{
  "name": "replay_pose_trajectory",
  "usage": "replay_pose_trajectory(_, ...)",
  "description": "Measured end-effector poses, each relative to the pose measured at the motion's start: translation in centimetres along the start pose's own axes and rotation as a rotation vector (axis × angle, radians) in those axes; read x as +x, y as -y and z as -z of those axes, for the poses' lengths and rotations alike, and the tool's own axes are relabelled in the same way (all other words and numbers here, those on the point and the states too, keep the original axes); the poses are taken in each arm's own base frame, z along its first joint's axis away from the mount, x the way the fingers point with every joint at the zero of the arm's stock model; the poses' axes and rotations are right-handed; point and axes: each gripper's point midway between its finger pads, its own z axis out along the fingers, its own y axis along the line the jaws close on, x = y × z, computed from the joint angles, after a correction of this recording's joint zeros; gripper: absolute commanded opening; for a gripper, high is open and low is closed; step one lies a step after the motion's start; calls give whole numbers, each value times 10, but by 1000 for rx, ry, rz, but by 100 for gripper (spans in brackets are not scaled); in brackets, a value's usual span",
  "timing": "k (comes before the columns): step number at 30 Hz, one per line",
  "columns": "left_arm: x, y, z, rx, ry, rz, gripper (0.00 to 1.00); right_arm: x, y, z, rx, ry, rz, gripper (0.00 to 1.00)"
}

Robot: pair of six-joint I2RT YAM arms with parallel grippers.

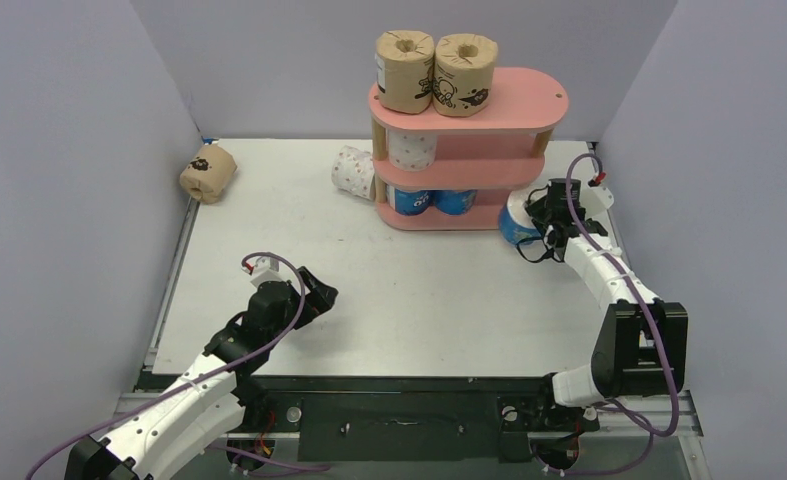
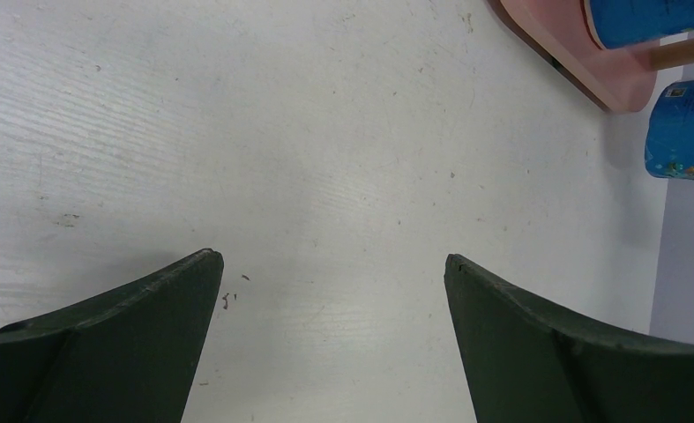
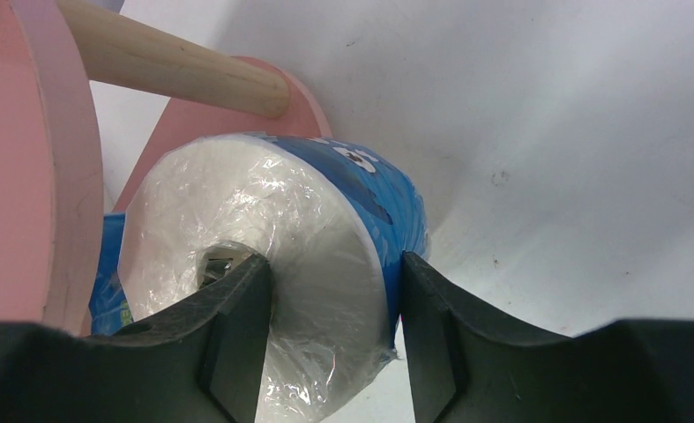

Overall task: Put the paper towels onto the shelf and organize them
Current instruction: Place the paper towel on the shelf.

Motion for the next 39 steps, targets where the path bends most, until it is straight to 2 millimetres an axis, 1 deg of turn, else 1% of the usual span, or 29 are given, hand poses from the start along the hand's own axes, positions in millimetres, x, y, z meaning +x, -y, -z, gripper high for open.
replay_pose_trajectory(6, 0, 0, 0, 0, 0, 1, 97, 1, -6, -11, 5, -5, -1, 34)
replay_pose_trajectory(15, 4, -5, -1, -11, -7, -2, 97, 2, -16, -23, -6, -7, -26, 34)
replay_pose_trajectory(20, 6, -7, -3, -21, -14, -4, 97, 8, -16, -29, -2, -21, -44, 34)
replay_pose_trajectory(24, 6, -8, -3, -26, -18, -5, 97, 10, -18, -32, -8, -28, -57, 34)
replay_pose_trajectory(30, 6, -7, -4, -24, -16, -2, 97, 7, -25, -32, -31, -21, -79, 35)
replay_pose_trajectory(33, 6, -7, -4, -26, -17, -3, 97, 7, -28, -35, -35, -21, -87, 35)
replay_pose_trajectory(37, 7, -8, -5, -30, -21, -4, 97, 12, -30, -43, -34, -37, -92, 36)
replay_pose_trajectory(39, 7, -8, -5, -30, -21, -4, 97, 14, -29, -45, -31, -43, -95, 39)
